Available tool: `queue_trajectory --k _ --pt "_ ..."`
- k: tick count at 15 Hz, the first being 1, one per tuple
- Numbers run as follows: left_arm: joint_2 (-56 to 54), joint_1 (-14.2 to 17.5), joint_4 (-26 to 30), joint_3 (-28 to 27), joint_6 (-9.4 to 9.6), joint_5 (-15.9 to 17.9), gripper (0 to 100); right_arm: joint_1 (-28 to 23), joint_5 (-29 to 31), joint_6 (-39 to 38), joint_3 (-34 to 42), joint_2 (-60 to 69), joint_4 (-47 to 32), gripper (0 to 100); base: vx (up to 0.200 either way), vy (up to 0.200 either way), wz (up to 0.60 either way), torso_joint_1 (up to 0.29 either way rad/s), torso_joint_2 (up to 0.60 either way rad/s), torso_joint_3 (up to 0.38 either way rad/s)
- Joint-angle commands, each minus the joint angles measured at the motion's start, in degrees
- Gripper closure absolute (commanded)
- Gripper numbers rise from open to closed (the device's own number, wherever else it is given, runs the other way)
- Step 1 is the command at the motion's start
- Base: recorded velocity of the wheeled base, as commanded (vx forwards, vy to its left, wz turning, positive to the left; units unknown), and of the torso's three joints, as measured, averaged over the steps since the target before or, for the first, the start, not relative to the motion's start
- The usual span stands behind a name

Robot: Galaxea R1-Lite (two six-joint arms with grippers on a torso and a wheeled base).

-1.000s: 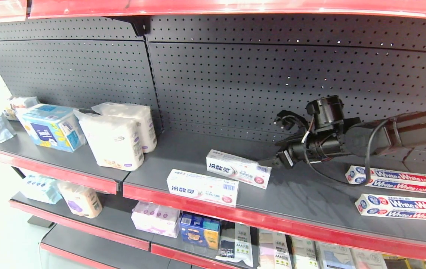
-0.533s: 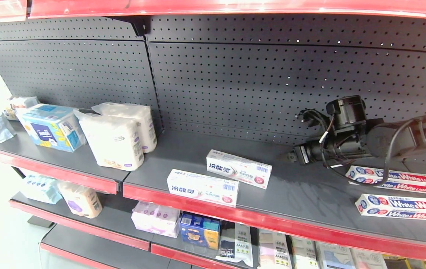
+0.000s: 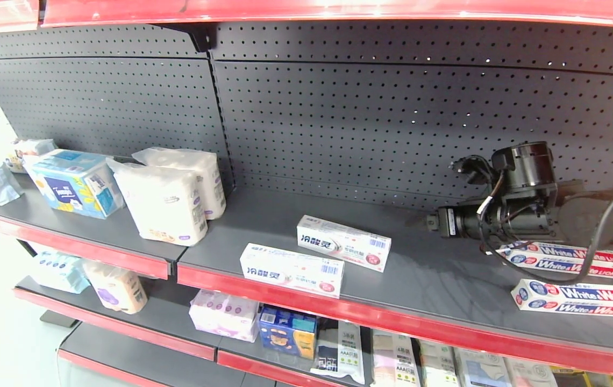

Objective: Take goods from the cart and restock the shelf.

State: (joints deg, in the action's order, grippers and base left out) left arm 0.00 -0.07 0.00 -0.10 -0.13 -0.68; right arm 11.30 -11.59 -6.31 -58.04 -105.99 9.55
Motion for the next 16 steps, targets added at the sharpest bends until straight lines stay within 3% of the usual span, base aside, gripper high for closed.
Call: queue_trajectory --k 1,4,16 --pt "0.0 0.0 0.0 0.0 -0.04 0.0 0 -0.7 0.8 -0.6 3.7 3.2 -0.1 0 0.0 0.0 0.0 0.0 0.0 0.0" --pt "0.0 0.0 0.0 0.1 -0.04 0.0 0 1.0 6.0 -1.1 6.2 3.2 -0.1 0 0.0 0.0 0.0 0.0 0.0 0.0" --pt "0.0 0.0 0.0 0.0 -0.04 0.0 0 5.0 8.3 -7.7 9.4 -1.5 1.0 0 0.0 0.0 0.0 0.0 0.0 0.0"
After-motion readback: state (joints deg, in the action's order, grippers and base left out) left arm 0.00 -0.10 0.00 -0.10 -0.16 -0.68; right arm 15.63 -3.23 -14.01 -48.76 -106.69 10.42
